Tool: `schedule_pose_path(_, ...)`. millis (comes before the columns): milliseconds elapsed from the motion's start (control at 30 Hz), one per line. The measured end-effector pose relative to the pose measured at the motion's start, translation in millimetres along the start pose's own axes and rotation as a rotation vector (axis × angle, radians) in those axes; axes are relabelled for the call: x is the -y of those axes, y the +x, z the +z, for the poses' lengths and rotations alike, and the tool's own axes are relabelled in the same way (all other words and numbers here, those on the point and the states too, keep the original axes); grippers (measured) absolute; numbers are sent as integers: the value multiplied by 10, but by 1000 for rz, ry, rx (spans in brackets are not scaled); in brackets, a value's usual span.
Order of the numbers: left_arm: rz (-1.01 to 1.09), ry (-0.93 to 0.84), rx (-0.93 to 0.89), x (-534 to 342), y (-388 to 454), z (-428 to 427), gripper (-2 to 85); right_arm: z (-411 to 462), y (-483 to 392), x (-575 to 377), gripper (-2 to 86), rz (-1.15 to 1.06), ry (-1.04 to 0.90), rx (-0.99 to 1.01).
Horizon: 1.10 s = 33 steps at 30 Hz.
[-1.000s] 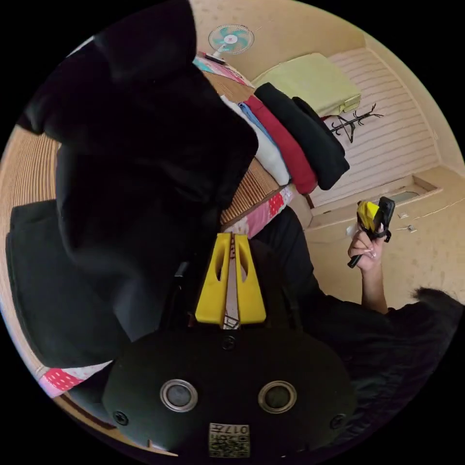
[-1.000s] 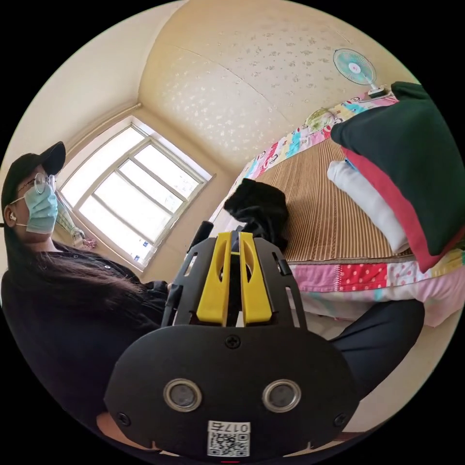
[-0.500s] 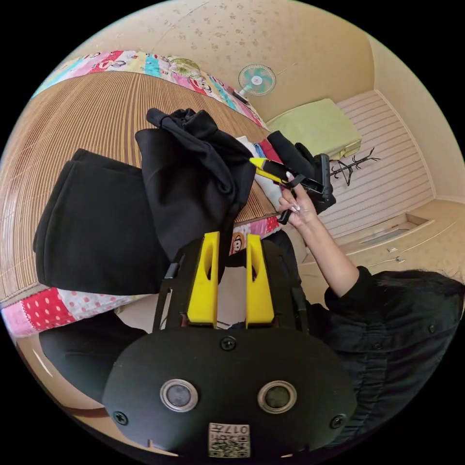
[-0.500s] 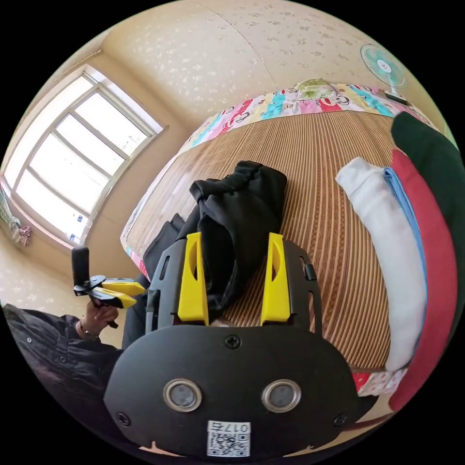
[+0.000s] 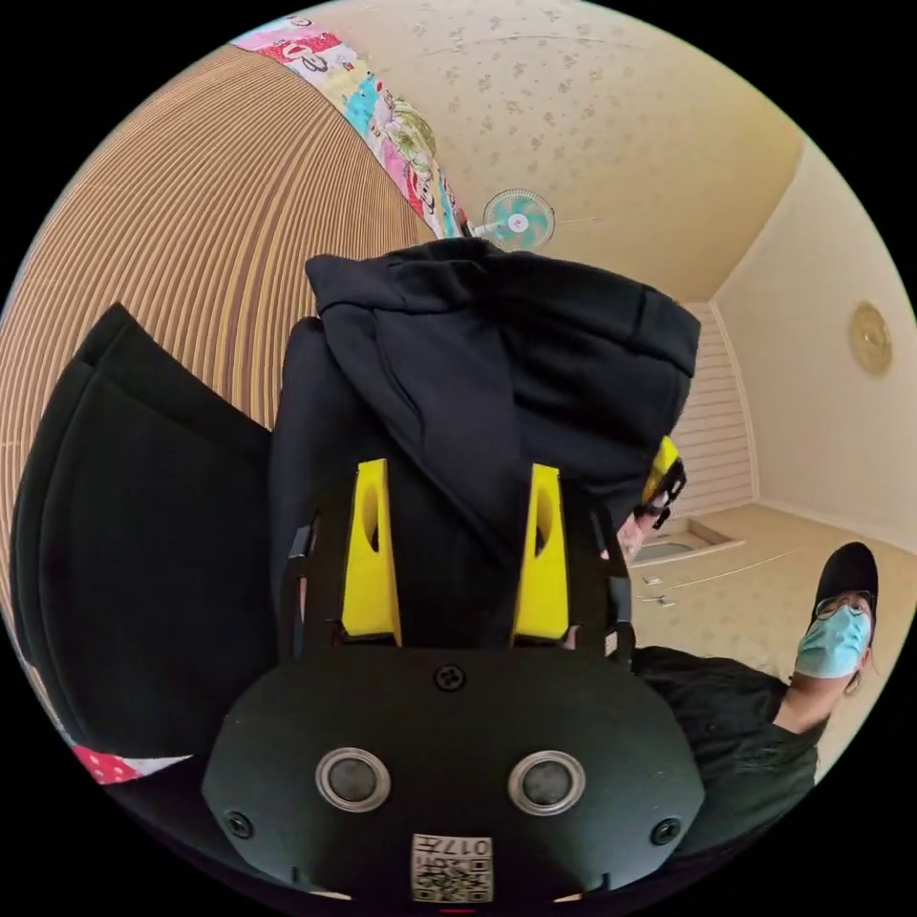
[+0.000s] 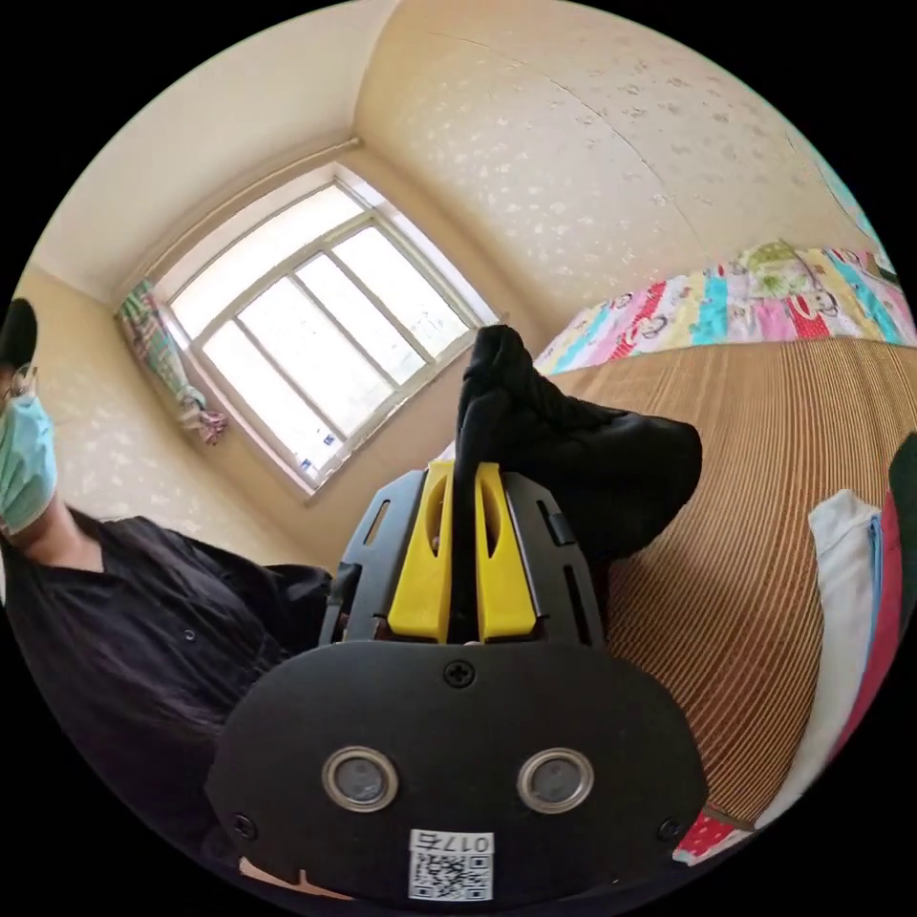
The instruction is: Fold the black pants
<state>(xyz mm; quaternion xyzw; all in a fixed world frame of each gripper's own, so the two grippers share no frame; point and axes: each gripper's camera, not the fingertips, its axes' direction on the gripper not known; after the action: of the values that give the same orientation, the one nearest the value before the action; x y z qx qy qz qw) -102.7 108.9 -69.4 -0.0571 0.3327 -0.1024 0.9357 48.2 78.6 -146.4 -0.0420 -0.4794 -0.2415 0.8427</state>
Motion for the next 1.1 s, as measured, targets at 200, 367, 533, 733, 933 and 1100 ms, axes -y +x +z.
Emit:
schedule_pose_path(200, 276, 273, -336, -328, 932, -829, 46, -994, -1233, 216, 16, -322, 114, -73)
schedule_pose_path(367, 653, 519, 3, -565, 2359, -2015, 43, -1601, -1332, 751, 19, -313, 264, -331)
schedule_pose_path(533, 466, 558, 290, 1336, 3393, -2568, 60, -1446, -194, 2709, 44, -97, 227, -599)
schedule_pose_path(733, 488, 498, 603, 1585, 3364, -2496, 132, -1268, 378, 2732, 119, 79, 285, -556)
schedule_pose_path(933, 253, 25, 654, 938, 1095, -1224, 145, -186, 1136, 868, 125, 103, -163, -512)
schedule_pose_path(1100, -69, -71, 757, 177, -533, -565, 149, 453, 1720, -885, 131, 427, -330, -263)
